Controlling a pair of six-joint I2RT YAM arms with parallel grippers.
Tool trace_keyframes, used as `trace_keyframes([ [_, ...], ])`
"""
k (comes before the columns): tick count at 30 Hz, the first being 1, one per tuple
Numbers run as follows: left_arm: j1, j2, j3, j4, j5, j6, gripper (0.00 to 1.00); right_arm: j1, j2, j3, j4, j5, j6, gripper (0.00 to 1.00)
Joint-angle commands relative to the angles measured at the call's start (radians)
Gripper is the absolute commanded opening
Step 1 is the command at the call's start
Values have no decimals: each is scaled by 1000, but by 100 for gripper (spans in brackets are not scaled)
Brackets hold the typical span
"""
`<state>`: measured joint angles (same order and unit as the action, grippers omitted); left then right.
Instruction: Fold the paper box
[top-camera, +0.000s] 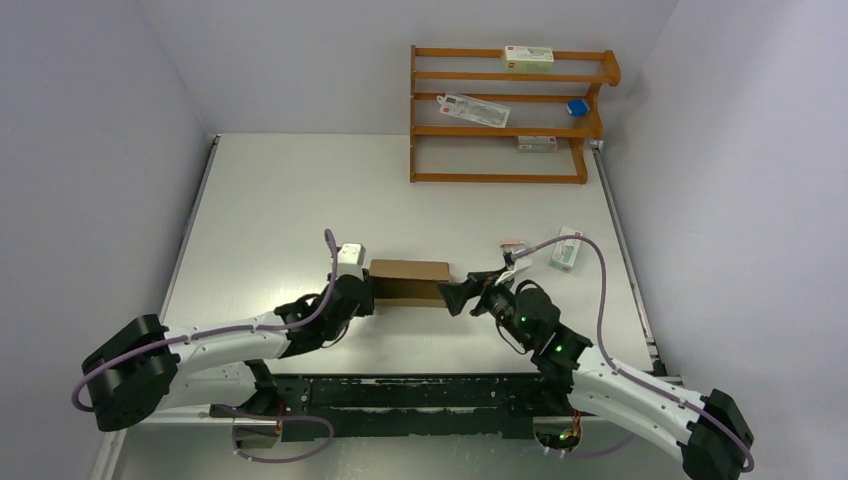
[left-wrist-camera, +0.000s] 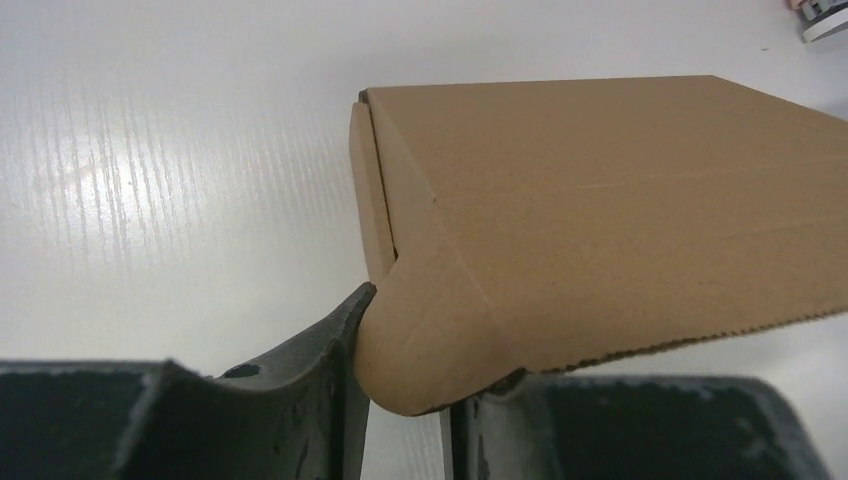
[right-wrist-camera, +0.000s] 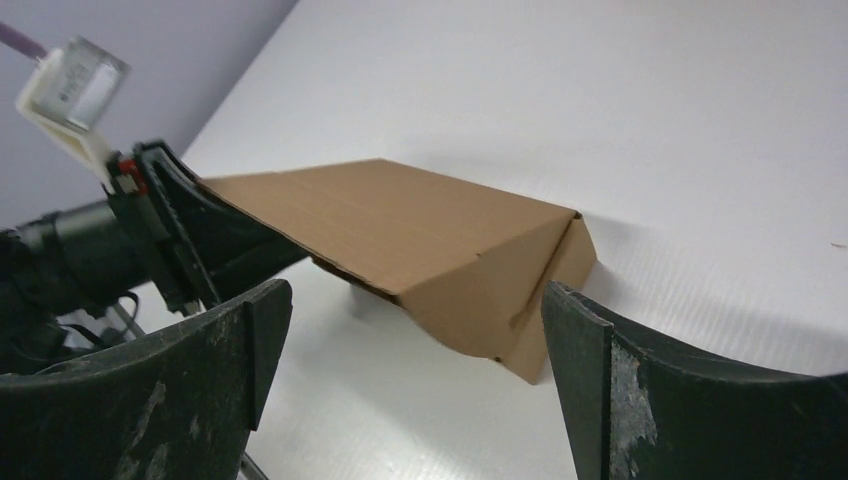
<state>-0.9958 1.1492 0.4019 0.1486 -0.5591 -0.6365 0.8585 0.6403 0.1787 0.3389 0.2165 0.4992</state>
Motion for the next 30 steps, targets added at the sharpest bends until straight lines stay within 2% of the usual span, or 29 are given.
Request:
trace_keyframes([
  [1,-8,-70,-5,-31,17,-7,36,2,-17,77,-96,4,26,100],
  [7,-9,-180,-32,-85,57,-15,47,1,183,262,-247,94,44,100],
  [13,-8,-337,-49,-233,130,-28,55,-1,310,380,-335,127,38,100],
  [19,-7,-506,-20,-418,167,-42,64,-2,383,347,-357,113,28,100],
  [23,-8,-594,88,-557,143,-4,74,-1,387,294,-344,88,22,100],
  [26,-8,-608,197,-664,55,9,79,-2,392,266,-302,68,15,100],
  [30,-7,-554,257,-623,19,45,80,-1,412,256,-279,67,11,100],
])
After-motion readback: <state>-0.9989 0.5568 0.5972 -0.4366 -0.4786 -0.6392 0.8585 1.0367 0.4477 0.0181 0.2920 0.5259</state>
